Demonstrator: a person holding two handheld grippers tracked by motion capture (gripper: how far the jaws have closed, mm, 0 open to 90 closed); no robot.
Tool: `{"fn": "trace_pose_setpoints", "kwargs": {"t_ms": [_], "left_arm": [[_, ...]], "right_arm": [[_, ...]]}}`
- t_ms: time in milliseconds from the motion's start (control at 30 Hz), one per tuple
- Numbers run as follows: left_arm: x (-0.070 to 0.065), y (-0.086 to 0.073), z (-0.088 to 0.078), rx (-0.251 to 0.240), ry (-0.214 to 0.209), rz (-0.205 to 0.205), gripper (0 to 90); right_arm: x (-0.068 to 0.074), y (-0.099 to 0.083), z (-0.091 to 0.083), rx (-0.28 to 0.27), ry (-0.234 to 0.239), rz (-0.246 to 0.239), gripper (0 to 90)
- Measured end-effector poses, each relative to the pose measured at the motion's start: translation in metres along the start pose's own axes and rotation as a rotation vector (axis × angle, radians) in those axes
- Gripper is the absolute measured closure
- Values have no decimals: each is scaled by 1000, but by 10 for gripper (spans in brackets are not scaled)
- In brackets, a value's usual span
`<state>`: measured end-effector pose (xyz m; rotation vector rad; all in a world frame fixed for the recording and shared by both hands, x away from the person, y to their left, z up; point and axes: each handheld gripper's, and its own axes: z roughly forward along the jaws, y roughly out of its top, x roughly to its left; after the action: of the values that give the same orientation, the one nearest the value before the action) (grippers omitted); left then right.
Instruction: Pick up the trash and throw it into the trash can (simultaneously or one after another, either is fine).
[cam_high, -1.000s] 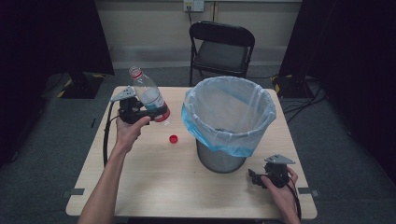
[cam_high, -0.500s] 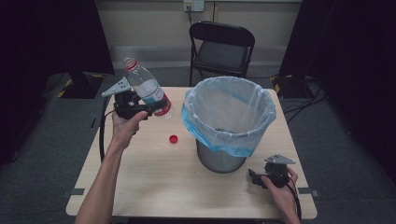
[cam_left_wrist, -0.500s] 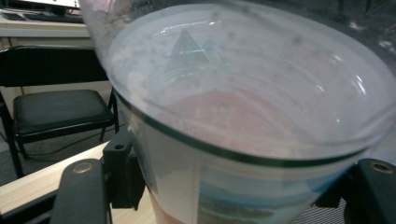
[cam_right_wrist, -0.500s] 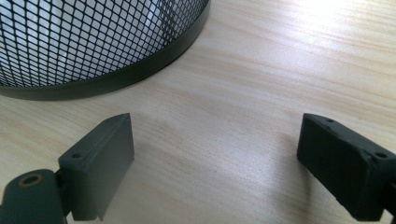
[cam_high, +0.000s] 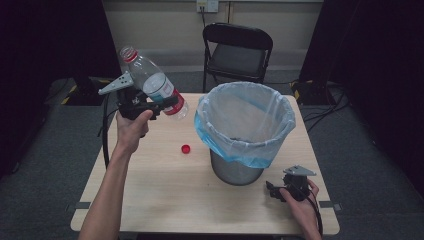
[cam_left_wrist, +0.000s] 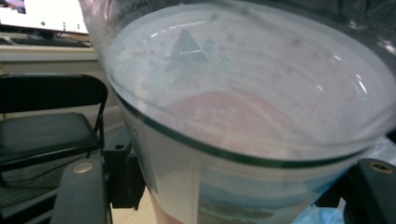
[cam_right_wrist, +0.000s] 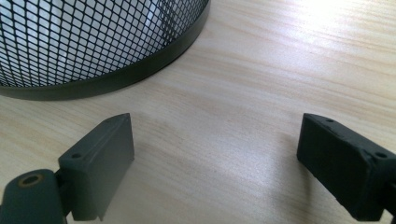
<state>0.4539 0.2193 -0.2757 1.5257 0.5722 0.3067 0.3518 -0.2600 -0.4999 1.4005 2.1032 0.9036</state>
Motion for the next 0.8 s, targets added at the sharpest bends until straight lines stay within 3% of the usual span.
{"fn": "trace_pose_setpoints", "kwargs": {"t_ms": [433, 700, 800], "left_arm": [[-18, 25, 5, -35, -41, 42, 295], [-29, 35, 13, -70, -74, 36, 295], [-37, 41, 16, -85, -107, 34, 295]], "right_arm": [[0, 0, 0, 0, 0, 0, 103], [0, 0, 0, 0, 0, 0, 103], [0, 0, 0, 0, 0, 0, 103]]}}
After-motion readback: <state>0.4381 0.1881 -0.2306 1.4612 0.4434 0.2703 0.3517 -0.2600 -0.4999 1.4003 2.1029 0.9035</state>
